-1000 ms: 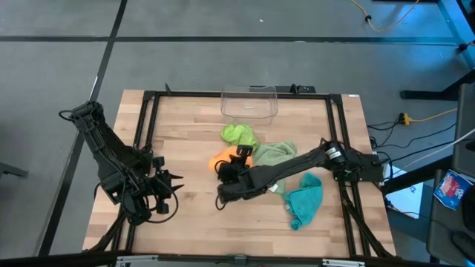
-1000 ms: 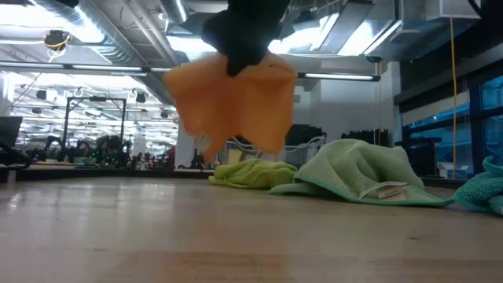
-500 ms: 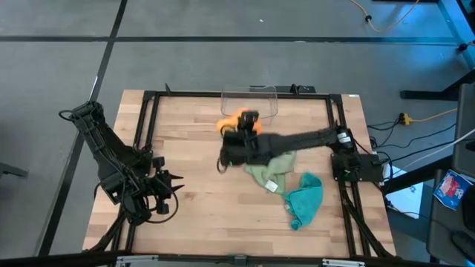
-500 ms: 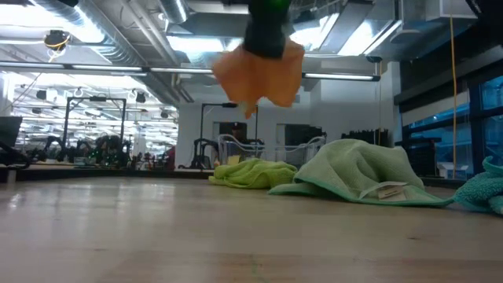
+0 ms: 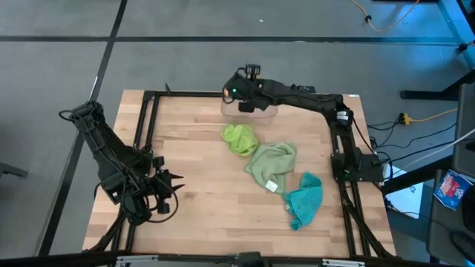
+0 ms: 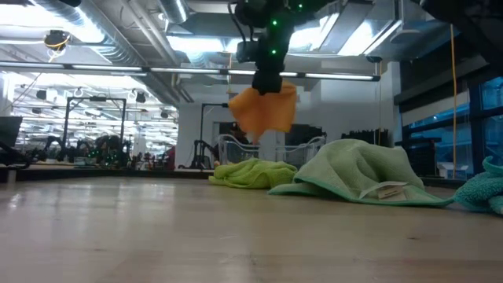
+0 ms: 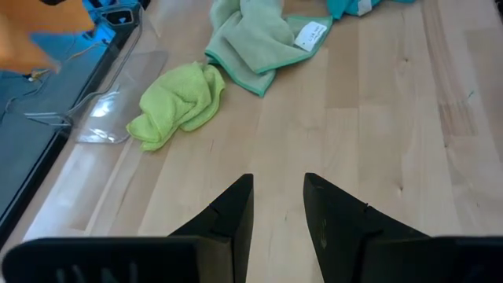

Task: Fold microfiber towels
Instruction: Put the orange microfiber towel into the transparent bin

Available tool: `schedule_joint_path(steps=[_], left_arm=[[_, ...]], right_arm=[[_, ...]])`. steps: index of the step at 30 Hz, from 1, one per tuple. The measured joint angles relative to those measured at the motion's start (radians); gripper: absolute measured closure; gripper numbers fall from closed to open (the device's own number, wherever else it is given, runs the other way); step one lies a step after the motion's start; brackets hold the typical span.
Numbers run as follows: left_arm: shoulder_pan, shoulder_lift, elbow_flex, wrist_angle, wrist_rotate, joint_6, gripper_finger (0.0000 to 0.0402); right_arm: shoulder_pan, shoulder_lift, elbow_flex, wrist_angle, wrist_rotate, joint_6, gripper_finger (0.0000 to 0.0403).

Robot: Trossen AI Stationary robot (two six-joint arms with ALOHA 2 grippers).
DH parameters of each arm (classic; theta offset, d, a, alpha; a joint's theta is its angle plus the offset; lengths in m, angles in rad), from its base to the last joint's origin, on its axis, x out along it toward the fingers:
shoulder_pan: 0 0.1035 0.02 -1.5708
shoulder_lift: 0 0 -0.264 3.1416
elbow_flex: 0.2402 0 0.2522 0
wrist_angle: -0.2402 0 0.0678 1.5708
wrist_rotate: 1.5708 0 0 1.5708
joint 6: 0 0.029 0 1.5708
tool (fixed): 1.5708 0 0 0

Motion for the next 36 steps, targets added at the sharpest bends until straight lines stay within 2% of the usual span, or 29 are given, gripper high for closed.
schedule_joint_path(steps=[2, 6, 10, 13, 18, 20, 30, 36], left_arm=[[0.006, 0.000, 0.000, 0.000, 0.000, 0.000, 0.0296], [0.023, 0.000, 0.000, 0.000, 0.004, 0.048, 0.0296], [0.037, 0.000, 0.000, 0.000, 0.006, 0.102, 0.0296], [0.045, 0.000, 0.000, 0.000, 0.007, 0.103, 0.0296], [0.048, 0.000, 0.000, -0.001, 0.008, 0.104, 0.0296], [0.048, 0.000, 0.000, -0.001, 0.008, 0.104, 0.0296], [0.048, 0.000, 0.000, -0.001, 0.008, 0.104, 0.0296], [0.048, 0.000, 0.000, -0.002, 0.008, 0.111, 0.0296]], right_arm=[[-0.017, 0.000, -0.004, 0.005, -0.009, -0.039, 0.0390], [-0.049, 0.000, -0.073, 0.063, -0.102, -0.133, 0.0390], [-0.074, 0.000, -0.192, 0.213, -0.090, -0.285, 0.0390], [-0.079, 0.004, -0.228, 0.285, -0.065, -0.360, 0.0390], [-0.061, 0.000, -0.228, 0.328, -0.079, -0.365, 0.0390], [-0.057, 0.000, -0.232, 0.330, -0.121, -0.360, 0.0390], [-0.070, 0.000, -0.457, 0.283, -0.278, -0.361, 0.0390], [-0.067, 0.000, -0.500, 0.291, -0.408, -0.363, 0.0391]])
